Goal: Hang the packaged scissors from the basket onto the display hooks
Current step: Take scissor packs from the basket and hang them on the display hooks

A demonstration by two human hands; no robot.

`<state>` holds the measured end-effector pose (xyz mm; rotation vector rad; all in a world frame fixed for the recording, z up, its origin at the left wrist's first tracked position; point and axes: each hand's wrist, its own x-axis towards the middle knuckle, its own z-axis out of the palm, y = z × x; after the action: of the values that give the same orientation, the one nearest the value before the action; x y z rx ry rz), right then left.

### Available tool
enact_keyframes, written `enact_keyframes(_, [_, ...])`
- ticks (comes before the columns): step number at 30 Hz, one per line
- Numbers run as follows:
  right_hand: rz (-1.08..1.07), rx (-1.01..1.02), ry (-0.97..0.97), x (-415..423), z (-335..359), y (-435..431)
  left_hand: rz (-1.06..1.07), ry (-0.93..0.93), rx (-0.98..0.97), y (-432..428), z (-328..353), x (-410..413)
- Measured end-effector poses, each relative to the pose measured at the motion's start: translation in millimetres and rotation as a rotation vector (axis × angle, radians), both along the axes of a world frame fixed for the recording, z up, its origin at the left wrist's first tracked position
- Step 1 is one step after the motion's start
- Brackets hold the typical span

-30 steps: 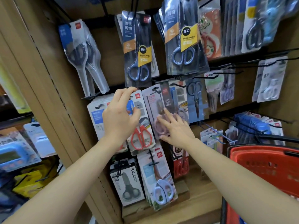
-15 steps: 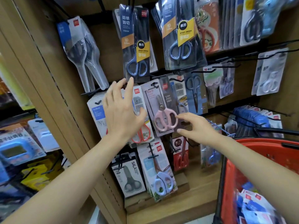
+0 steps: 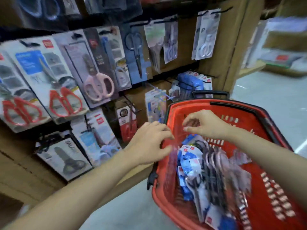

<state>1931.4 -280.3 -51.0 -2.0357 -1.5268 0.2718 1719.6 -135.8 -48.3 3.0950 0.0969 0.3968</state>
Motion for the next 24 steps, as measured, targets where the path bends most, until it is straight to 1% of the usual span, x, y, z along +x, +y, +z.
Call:
enact_keyframes(2, [-0.061,-0.186,-0.008,15,-25,-27,-0.05,0.128,0.017,-10,-24,13])
enact_keyframes(4, [-0.104,-0.375,-0.006,26,-48,-51,-0.066,0.178,0.042,-17,-39,19])
enact_keyframes(8, [-0.217,-0.746,-0.023,42,-95,-84,-0.063,0.142,0.038,-16,-50,22])
enact_keyframes(11, [-0.348,-0.934,0.039,43,-115,-91,-0.083,0.143,0.03,-21,-57,21])
enact_keyframes(14, [-0.489,-0.964,0.063,39,-131,-86,-0.086,0.139,0.035,-28,-59,20])
enact_keyframes(16, [-0.512,-0.983,0.082,35,-146,-79,-0.079,0.141,0.014,-28,-60,18])
enact_keyframes(18, [-0.538,-1.02,0.028,30,-164,-74,-0.073,0.151,-0.015,-27,-61,18])
enact_keyframes(20, [-0.631,-0.952,-0.006,18,-177,-70,-0.072,0.138,-0.049,-26,-63,17])
enact_keyframes(21, [-0.671,-0.882,0.005,10,-180,-70,-0.072,0.126,-0.066,-26,-63,17])
enact_keyframes(24, [-0.754,-0.71,0.156,8,-193,-73,-0.065,0.091,-0.125,-25,-65,16])
